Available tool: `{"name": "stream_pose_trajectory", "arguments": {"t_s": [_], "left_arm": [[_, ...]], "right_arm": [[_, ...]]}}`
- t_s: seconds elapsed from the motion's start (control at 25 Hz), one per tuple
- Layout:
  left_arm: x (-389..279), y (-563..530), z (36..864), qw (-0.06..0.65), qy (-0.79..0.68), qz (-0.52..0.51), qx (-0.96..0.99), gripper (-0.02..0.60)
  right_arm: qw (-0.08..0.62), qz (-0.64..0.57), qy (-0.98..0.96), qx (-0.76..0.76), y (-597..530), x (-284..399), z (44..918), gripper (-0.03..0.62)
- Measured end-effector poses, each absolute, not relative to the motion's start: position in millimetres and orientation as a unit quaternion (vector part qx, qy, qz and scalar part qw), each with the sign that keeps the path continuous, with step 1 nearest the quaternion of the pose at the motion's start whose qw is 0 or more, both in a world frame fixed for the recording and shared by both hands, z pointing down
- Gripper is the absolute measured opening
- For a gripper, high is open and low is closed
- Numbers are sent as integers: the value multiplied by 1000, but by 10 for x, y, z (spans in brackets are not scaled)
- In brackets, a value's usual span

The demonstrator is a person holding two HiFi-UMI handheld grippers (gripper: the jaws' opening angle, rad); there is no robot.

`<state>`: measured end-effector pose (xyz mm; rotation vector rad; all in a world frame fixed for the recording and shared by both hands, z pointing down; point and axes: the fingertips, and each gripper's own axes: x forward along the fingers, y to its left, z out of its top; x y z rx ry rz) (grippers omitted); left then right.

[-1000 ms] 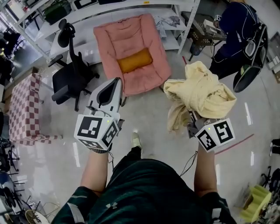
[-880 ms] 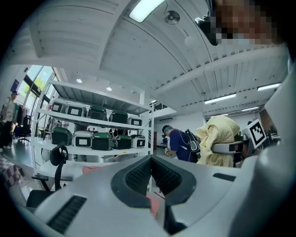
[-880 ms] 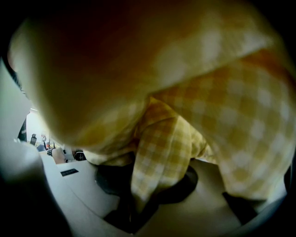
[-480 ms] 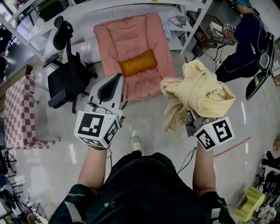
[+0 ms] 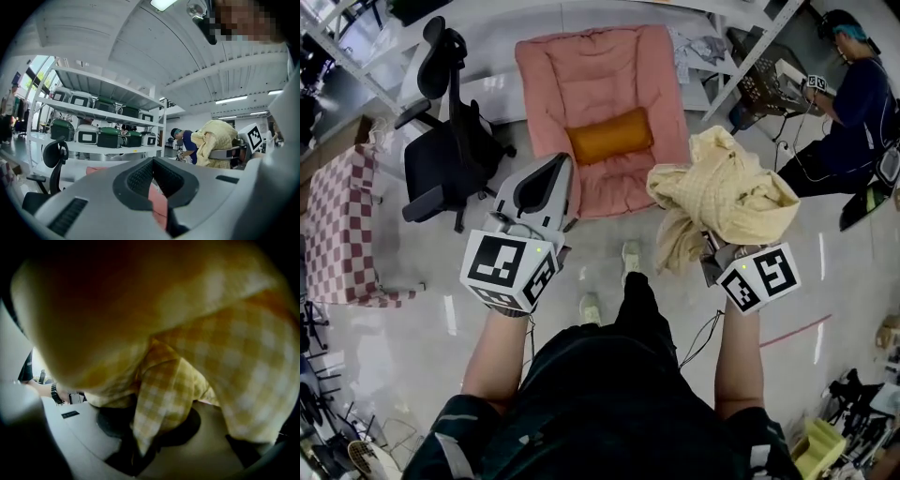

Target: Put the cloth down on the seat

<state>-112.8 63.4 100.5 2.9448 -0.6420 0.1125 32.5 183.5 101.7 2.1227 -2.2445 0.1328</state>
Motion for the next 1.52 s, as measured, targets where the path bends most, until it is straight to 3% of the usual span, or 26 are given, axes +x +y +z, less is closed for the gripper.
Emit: {"name": "stream_pose_trajectory", "arguments": {"t_s": [0.84, 1.52], "left_arm": [[40, -843, 2170, 95, -320, 74, 940, 6], [324, -1320, 3724, 166, -367, 133, 906, 6]], "right_arm": [[100, 117, -843, 515, -181, 1307, 2692, 127], [258, 149, -868, 397, -742, 1476, 4750, 129]]}}
